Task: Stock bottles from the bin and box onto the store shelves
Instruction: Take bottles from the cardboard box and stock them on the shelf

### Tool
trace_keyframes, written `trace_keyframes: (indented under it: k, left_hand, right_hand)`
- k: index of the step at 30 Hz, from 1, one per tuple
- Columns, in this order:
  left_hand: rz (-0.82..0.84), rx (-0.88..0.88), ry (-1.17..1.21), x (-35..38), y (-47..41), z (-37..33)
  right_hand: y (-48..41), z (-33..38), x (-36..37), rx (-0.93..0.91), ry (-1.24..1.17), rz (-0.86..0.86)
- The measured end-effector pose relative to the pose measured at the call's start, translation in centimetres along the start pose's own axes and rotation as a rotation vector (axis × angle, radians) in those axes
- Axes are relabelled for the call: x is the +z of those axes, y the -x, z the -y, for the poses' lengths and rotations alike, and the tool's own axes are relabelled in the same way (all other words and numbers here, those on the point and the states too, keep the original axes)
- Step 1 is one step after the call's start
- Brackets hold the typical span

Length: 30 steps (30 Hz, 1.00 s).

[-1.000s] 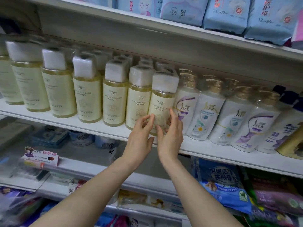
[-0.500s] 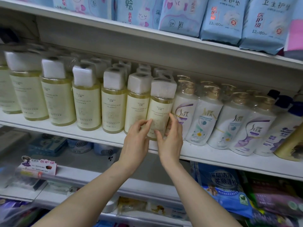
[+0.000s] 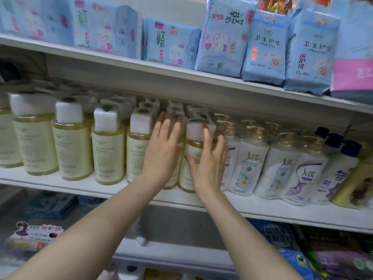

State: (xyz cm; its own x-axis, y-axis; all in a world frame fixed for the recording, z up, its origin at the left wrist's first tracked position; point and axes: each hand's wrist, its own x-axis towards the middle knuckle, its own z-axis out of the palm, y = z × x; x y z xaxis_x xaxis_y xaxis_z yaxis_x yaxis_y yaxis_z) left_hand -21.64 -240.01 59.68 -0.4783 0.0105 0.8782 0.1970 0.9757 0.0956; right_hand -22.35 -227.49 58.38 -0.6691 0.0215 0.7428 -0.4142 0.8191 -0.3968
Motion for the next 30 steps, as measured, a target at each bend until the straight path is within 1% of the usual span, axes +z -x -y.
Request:
trace_keyframes:
  k: [2, 5, 13, 21, 24, 26, 28, 30]
  left_hand:
    - [0.010, -0.003, 0.040, 0.1, 0.0, 0.3]
    - [0.073, -0.039, 0.104, 0.1, 0.2, 0.7]
    - [0.148, -0.032, 0.241, -0.4, 0.0, 2.3]
    - [0.174, -0.036, 0.347, -0.8, 0.0, 2.5]
    - [0.187, -0.027, 0.359, -1.0, 0.0, 2.8]
    - [0.201, -0.035, 0.325, -1.2, 0.3, 2.7]
    - [0.210, -0.044, 0.301, -1.5, 1.0, 2.4]
    - [0.180, -0.027, 0.287, -1.8, 1.7, 1.9]
  right_hand:
    - [0.0, -0.1, 0.1, -0.004, -0.015, 0.002]
    - [0.1, -0.2, 0.3, -0.012, -0.030, -0.002]
    - [0.4, 0.1, 0.4, 0.028, -0.101, 0.015]
    - [0.8, 0.8, 0.3, 0.070, -0.127, 0.022]
    - [0.7, 0.6, 0.0, 0.069, -0.133, 0.054]
    - [0.8, 0.4, -0.4, 0.081, -0.142, 0.061]
    - [1.0, 0.4, -1.1, 0.072, -0.152, 0.046]
    - [1.3, 0.4, -1.6, 0.024, -0.142, 0.011]
